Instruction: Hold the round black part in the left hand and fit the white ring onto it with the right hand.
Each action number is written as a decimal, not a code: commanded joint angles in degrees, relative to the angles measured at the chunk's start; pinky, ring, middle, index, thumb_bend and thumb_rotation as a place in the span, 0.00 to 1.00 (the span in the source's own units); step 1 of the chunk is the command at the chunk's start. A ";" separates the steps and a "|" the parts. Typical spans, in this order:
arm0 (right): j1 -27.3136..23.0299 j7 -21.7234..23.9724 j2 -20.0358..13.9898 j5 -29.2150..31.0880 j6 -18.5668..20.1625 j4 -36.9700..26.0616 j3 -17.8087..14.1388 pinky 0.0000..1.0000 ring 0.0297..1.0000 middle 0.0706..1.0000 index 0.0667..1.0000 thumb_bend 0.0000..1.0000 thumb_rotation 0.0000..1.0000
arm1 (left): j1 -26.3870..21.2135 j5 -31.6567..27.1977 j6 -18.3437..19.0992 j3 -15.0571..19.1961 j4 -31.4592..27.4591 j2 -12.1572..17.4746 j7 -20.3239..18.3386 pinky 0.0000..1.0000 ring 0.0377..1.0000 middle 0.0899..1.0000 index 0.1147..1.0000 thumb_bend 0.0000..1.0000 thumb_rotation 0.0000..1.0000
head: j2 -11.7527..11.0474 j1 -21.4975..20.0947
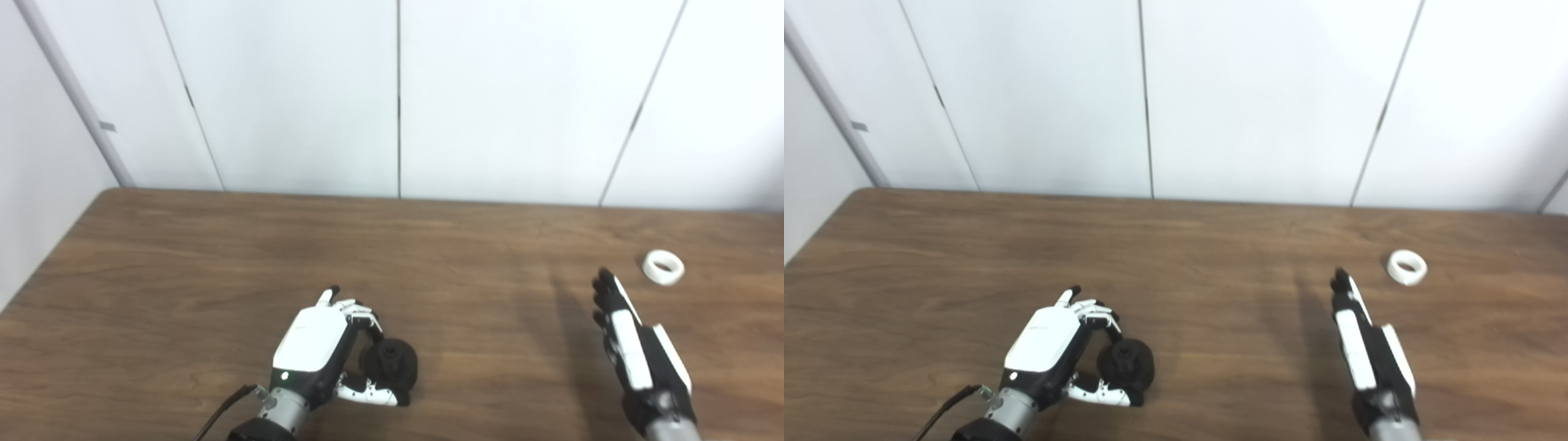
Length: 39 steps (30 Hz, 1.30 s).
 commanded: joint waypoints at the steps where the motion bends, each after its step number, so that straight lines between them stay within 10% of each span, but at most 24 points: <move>1: -1.39 -0.77 0.22 -0.46 0.13 -3.13 -0.15 1.00 1.00 0.98 1.00 0.59 1.00 | 0.22 1.22 -2.66 -0.28 -1.00 0.32 1.90 1.00 0.84 0.73 0.42 0.52 0.06 | 0.60 -0.64; 32: -2.68 -1.42 -0.42 -1.93 6.10 -7.04 -1.99 1.00 0.99 0.97 0.98 0.64 1.00 | 5.96 2.13 -8.02 -1.40 -0.32 0.26 1.33 1.00 0.91 0.77 0.42 0.53 0.06 | 5.61 -6.58; 39: -3.93 -1.71 -1.42 -2.45 5.29 -6.48 -3.29 1.00 1.00 0.97 0.93 0.52 0.89 | 5.81 2.19 -7.11 -1.01 -0.87 0.38 -0.11 1.00 0.91 0.77 0.42 0.53 0.06 | 5.80 -8.08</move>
